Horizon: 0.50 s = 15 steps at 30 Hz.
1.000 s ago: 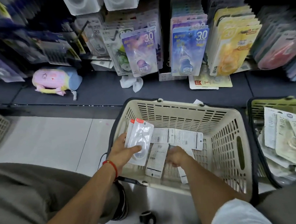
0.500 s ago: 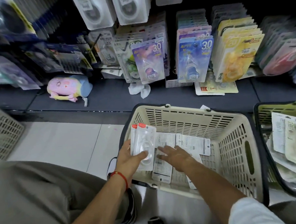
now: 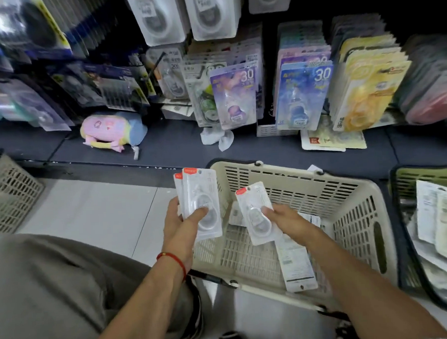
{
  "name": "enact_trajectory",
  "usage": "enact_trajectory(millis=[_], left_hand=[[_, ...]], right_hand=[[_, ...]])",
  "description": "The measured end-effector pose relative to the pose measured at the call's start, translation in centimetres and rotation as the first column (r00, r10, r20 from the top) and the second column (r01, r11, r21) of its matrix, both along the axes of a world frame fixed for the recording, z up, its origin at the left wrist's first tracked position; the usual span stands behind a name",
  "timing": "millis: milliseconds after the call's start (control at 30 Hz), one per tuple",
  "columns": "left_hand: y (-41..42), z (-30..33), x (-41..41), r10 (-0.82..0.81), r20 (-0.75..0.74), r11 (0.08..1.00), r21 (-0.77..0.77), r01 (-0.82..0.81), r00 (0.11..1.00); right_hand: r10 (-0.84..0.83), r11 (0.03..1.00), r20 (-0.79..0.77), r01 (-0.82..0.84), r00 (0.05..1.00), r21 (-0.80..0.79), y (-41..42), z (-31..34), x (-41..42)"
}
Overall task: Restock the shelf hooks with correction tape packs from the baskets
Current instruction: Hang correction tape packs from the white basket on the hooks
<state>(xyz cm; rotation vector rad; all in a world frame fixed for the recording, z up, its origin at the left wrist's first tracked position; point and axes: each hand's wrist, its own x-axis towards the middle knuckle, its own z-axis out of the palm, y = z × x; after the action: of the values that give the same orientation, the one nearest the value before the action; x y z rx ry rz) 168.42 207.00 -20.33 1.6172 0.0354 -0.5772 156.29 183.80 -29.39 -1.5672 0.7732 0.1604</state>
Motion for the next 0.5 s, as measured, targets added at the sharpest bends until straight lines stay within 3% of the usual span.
enact_trajectory(millis=[100,167,233,300,400,500], left_hand=[[-1.1,0.8,-1.0,-0.021,-0.013,0.998,-0.065,0.021,1.000],[-2.1,1.5,-1.9,-0.073,-0.065,0.991,-0.116,0.065,0.995],[-3.3,3.1,-2.5,-0.167,-0.112,0.969,-0.202,0.142,0.980],[-4.8,5.2,-2.5,-0.248,-0.101,0.928,-0.309,0.207,0.963],[-7.4,9.4,-1.6,-0.323,-0.054,0.846,-0.464,0.263,0.945],[-9.6,13.8,-0.1,-0.350,-0.035,0.795,-0.540,0.277,0.936]], right_hand=[[-0.312,0.903,0.109,0.259,0.944,0.343,-1.1,4.7,-0.4],[-0.433,0.835,0.180,0.317,0.883,0.450,-1.5,8.5,-0.1],[-0.447,0.832,0.268,0.286,0.853,0.476,-1.7,12.5,0.1],[-0.372,0.896,0.377,0.223,0.848,0.383,-1.9,16.1,0.4],[-0.199,0.980,0.449,0.174,0.871,0.096,-1.9,21.2,0.8],[-0.080,0.975,0.482,0.168,0.872,-0.143,-2.3,25.9,0.9]])
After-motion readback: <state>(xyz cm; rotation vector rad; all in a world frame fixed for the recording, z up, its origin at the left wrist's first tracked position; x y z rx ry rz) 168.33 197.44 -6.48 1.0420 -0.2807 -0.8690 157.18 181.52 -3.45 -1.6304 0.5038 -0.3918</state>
